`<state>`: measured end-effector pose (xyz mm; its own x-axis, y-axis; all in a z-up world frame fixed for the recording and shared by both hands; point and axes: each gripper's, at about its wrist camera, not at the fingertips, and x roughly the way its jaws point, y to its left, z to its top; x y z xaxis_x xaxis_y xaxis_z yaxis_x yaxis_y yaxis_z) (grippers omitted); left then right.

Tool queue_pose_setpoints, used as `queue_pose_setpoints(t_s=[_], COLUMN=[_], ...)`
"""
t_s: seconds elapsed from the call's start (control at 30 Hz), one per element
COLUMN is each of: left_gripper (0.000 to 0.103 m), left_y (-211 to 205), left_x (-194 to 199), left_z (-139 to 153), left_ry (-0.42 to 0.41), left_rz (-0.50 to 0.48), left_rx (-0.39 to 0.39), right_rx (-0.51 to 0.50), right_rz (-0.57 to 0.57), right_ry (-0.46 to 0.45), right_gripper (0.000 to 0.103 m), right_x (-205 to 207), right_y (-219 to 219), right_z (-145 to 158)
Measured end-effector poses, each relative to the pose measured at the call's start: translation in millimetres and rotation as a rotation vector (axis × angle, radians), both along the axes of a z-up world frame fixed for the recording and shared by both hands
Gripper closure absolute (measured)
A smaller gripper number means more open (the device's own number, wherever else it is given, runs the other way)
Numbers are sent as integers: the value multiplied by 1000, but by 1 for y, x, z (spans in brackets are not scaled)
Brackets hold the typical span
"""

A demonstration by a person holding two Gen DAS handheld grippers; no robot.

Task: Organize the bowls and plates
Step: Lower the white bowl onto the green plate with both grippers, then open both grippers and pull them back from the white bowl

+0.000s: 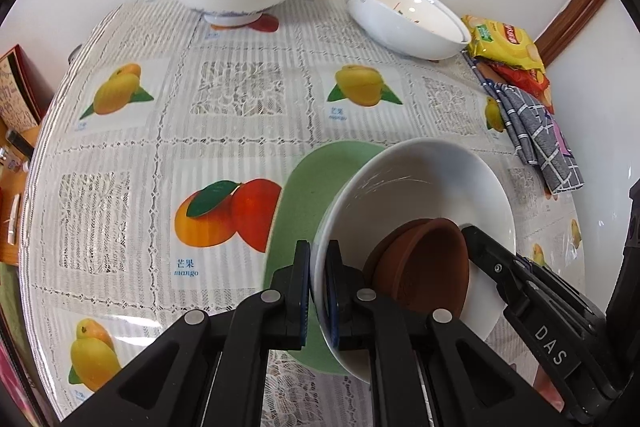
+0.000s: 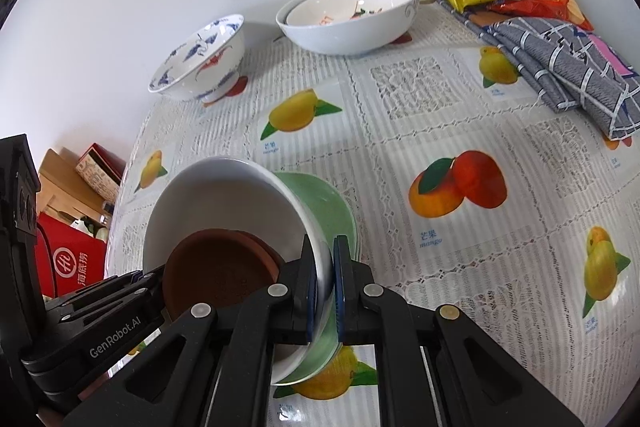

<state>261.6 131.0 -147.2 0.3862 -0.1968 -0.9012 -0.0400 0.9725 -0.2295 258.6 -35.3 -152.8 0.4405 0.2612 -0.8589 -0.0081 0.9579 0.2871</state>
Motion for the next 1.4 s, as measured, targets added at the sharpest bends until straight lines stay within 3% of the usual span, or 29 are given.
queue_pose_setpoints(t_s=[0.6,0.8,1.23,1.4], left_gripper=[90,86,78,69], left_y=[2,4,6,-11], left_x=[7,2,-34,-63], left_z=[-2,2,35,56], left_ry=[-14,-24,-83,-145], left_rz=[-15,-12,-8,-50], left_rx=[7,2,35,47], right_rx=[-1,-62,-43,-54], right_rz=[55,75,85,82], right_ry=[26,-49,-51,-101], right_gripper=[93,92,89,80], right_x=[13,6,-21,-51], right_y=[3,5,-1,-10], right_z=[-9,8,21,44])
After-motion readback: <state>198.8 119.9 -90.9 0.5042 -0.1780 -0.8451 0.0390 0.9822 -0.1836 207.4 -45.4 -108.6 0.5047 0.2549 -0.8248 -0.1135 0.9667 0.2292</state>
